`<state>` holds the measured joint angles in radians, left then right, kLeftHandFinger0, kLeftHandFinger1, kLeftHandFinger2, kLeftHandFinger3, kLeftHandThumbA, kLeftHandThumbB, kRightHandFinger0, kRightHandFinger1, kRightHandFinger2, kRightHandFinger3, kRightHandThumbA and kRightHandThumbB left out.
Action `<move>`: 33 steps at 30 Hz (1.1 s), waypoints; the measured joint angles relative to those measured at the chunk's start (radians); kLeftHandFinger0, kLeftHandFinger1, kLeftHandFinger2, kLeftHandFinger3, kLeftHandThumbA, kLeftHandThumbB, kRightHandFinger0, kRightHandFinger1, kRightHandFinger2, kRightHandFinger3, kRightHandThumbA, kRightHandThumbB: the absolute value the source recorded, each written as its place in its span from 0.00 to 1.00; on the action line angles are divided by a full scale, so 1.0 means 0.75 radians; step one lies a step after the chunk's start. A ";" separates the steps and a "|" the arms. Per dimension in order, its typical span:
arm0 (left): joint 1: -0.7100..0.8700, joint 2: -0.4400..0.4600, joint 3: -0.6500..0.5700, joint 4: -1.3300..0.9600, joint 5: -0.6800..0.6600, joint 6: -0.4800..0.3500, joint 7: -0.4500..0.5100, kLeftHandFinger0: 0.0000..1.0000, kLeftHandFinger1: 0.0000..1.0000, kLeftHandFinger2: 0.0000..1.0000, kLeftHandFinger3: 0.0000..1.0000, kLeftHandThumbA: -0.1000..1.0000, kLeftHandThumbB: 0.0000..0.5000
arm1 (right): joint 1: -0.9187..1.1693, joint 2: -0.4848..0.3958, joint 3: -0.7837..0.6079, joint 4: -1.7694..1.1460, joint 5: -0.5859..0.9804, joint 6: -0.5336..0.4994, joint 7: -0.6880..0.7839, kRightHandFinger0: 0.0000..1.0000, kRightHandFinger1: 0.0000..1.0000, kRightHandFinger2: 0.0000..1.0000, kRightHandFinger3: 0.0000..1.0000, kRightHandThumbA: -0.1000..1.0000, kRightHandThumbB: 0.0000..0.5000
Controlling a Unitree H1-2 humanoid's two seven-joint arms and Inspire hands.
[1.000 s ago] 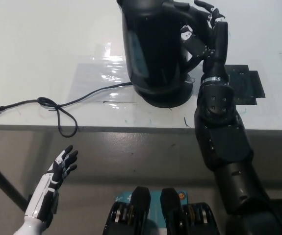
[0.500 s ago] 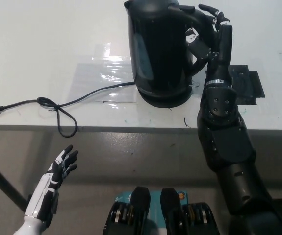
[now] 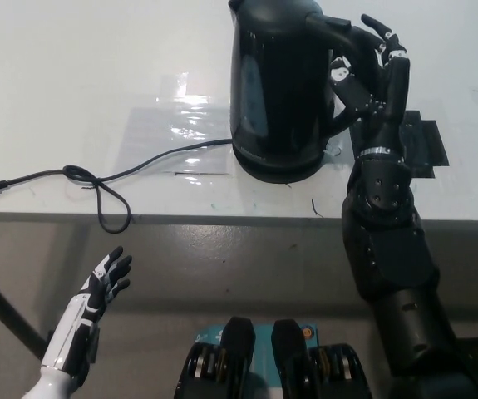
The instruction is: A kettle and its base are kept separately on the desk infront of the robot and the robot uses its right hand to lift the kettle by its handle and places it on its base to align it correctly.
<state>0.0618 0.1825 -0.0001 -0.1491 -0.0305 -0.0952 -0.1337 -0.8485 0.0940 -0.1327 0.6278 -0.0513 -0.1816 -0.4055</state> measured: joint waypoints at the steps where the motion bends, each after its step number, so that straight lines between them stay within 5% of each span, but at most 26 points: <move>1: 0.000 0.000 0.000 0.000 0.000 0.000 0.000 1.00 1.00 1.00 1.00 1.00 0.26 | 0.002 0.000 0.000 0.003 0.002 -0.009 0.000 0.00 0.23 0.71 0.76 0.00 0.26; 33: -0.014 0.015 0.003 0.000 -0.003 0.000 -0.014 1.00 1.00 1.00 1.00 1.00 0.26 | 0.103 0.008 0.038 0.028 -0.001 -0.205 -0.007 0.00 0.10 0.58 0.73 0.00 0.24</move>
<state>0.0513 0.1939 0.0023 -0.1492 -0.0325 -0.0950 -0.1440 -0.7709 0.0996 -0.1041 0.6487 -0.0520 -0.3352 -0.4104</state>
